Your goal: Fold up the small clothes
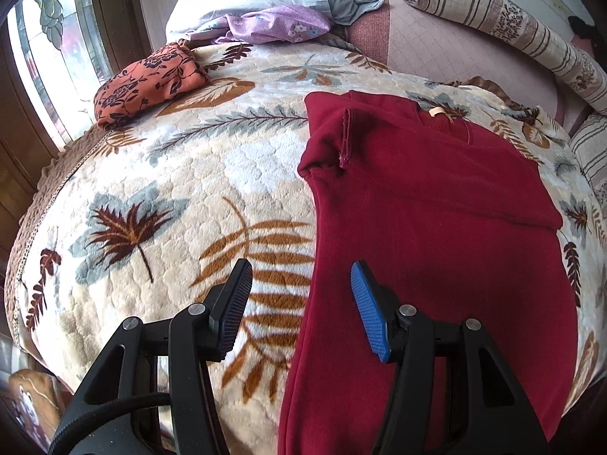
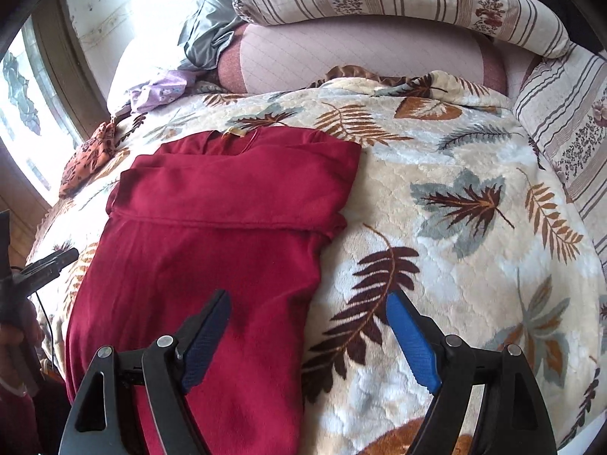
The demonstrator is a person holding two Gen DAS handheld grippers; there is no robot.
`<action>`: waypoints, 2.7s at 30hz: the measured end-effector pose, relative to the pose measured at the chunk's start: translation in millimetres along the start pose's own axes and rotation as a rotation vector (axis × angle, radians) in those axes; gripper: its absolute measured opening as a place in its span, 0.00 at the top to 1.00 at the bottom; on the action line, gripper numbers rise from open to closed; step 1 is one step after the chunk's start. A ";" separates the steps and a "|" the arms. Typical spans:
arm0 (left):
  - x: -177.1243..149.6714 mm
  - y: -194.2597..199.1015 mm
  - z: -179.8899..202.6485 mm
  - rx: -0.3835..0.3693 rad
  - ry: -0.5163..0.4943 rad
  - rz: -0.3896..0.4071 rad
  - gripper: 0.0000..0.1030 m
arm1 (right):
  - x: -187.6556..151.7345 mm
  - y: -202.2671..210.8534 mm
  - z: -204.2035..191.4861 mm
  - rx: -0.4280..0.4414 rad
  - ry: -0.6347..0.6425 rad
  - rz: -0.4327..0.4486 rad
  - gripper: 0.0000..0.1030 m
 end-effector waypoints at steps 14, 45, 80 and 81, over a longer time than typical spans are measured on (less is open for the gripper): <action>-94.3 39.5 4.1 -0.108 -0.015 -0.131 0.47 | -106.4 1.6 -0.4 0.087 -0.012 -0.157 0.20; -158.0 33.9 10.9 -0.215 0.040 -0.281 0.47 | -180.7 24.6 -43.2 0.429 0.031 -0.295 0.47; 24.1 42.9 16.1 -0.258 0.033 0.015 0.97 | 28.2 47.0 -14.9 0.320 -0.123 0.172 0.85; 23.7 43.4 16.8 -0.279 0.034 0.007 0.97 | 31.5 42.8 -13.1 0.327 -0.133 0.145 0.85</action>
Point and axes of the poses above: each gripper's, at about its wrist camera, not at the fingertips, and y roughly against the way its jaws point, z to its right, x to its top, the point moved 9 cm from there along -y, roughly the way its jaws point, and after that the axes turned 12 degrees about -x, right-handed, at the moved point
